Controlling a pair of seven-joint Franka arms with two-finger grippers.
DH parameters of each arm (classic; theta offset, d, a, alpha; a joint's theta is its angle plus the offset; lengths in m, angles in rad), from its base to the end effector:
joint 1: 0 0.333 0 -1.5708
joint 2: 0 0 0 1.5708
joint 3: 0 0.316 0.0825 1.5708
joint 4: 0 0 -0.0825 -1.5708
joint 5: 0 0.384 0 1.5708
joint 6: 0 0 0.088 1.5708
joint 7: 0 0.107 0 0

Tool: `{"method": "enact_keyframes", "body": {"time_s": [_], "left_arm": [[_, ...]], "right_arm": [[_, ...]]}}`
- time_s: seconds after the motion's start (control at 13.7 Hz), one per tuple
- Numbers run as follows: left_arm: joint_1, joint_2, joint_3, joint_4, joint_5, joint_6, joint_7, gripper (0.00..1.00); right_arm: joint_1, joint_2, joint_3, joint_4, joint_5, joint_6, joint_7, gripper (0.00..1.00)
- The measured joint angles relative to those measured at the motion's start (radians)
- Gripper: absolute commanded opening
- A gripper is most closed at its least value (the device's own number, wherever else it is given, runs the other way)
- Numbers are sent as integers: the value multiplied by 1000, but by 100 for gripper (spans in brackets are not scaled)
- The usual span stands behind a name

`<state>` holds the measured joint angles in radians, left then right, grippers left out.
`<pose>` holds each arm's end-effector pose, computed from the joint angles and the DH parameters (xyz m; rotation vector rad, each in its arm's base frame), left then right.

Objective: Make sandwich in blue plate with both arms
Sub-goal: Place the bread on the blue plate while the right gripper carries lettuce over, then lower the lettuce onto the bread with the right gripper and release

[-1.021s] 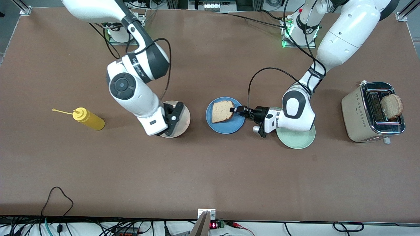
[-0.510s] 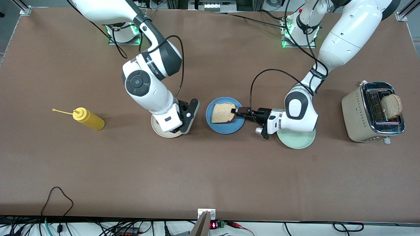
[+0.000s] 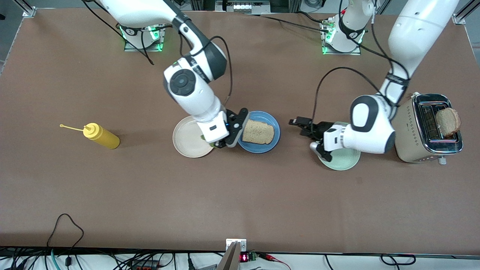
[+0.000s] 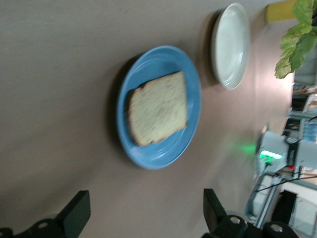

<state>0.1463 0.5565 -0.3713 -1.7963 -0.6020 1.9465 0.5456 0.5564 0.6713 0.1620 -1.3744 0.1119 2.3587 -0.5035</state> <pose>0.5989 -0.1607 0.2492 2.3123 -0.4836 -0.3239 0.5874 0.4774 0.3571 -2.4622 -1.5166 -0.4347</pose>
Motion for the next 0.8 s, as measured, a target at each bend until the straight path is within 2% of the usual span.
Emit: {"method": "enact_keyframes", "body": {"time_s": [0.22,0.36,0.66,0.73,0.8], "left_arm": [[54,-38,11,10,226,-31,-18,100],[81,-42,15,21,350,-36,-22,100],[133,-61,17,32,482,-57,-23,100],[143,-78,17,35,513,-73,-23,100],[154,-97,17,37,537,-91,-23,100]], "right_arm": [[57,64,4,0,45,148,52,0],[85,94,6,1,46,197,97,0],[140,159,6,1,46,270,119,0],[150,177,6,1,46,308,121,3],[155,193,6,1,46,334,122,34]]}}
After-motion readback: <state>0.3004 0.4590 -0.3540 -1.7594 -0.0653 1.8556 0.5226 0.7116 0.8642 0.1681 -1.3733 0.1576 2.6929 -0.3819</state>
